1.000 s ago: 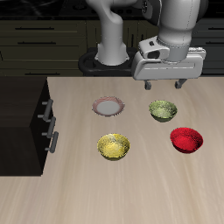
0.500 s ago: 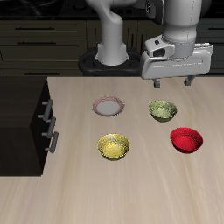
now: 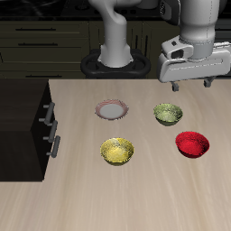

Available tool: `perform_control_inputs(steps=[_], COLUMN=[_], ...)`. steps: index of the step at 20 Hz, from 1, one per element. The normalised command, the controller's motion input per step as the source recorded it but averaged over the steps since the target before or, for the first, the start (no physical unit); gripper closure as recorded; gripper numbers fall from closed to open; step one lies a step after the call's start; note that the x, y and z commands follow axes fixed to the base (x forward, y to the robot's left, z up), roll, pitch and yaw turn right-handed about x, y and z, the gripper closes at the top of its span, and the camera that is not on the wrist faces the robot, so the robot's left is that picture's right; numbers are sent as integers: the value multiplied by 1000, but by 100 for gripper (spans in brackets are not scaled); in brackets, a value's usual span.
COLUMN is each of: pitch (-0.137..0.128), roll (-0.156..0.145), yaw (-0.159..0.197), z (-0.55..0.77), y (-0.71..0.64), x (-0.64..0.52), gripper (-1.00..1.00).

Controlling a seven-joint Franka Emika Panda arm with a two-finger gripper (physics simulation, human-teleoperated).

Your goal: Place the red bowl on the plate

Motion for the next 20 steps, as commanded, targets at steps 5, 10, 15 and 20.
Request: perform_control_inputs(steps=[5,10,15,20], pitch=[-9,12,45,24], roll=[19,-60,-45,-31], yaw=[24,-3,-14,-16], z=[5,-150,-341,-195], y=[204,-168,-169,-60], x=[-19,13,39,55], gripper=[-100,-100,-100,-100])
